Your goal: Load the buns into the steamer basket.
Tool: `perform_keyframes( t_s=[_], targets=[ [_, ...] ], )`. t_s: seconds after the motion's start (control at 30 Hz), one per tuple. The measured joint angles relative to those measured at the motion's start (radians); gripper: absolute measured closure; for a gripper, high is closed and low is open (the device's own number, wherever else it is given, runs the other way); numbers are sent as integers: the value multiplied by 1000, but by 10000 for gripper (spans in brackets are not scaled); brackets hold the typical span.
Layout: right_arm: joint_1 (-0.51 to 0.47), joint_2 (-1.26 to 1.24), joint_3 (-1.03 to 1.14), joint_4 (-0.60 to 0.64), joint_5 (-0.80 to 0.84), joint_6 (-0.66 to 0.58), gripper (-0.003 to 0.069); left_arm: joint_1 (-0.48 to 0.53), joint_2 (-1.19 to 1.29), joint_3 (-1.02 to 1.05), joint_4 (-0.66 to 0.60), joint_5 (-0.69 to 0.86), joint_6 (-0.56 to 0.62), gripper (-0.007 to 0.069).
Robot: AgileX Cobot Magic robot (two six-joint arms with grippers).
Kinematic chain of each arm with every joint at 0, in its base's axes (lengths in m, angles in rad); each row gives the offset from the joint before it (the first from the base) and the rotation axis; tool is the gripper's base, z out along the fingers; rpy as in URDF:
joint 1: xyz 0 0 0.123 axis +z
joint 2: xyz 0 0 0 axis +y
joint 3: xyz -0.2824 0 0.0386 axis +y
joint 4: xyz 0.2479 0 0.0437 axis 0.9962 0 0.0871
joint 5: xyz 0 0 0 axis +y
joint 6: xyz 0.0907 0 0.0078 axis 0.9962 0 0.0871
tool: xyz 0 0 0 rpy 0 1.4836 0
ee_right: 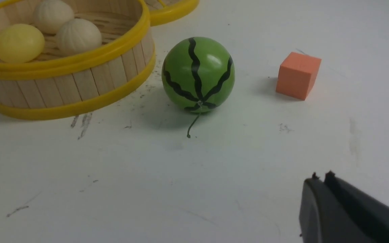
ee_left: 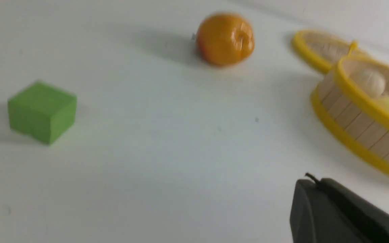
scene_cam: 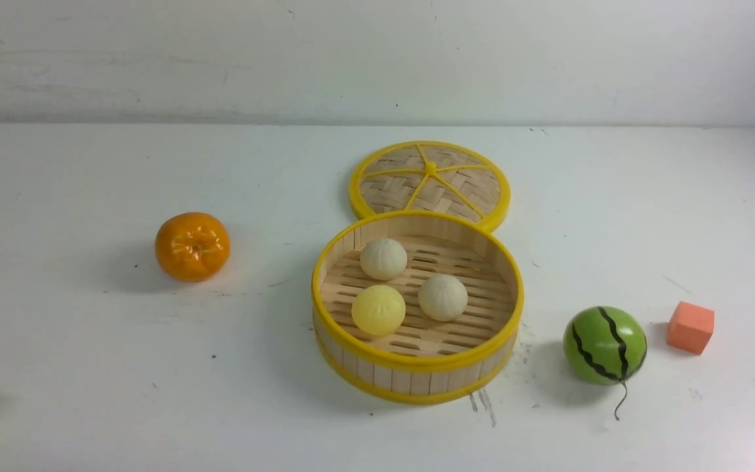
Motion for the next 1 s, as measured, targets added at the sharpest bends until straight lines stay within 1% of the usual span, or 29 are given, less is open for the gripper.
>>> perform_keyframes(
  t_s=[0.2, 1.0],
  targets=[
    [0, 0, 0, 0, 0, 0, 636, 0, 0, 2, -8, 25, -3, 638],
    [0, 0, 0, 0, 0, 0, 602, 0, 0, 2, -11, 24, -3, 638]
  ],
)
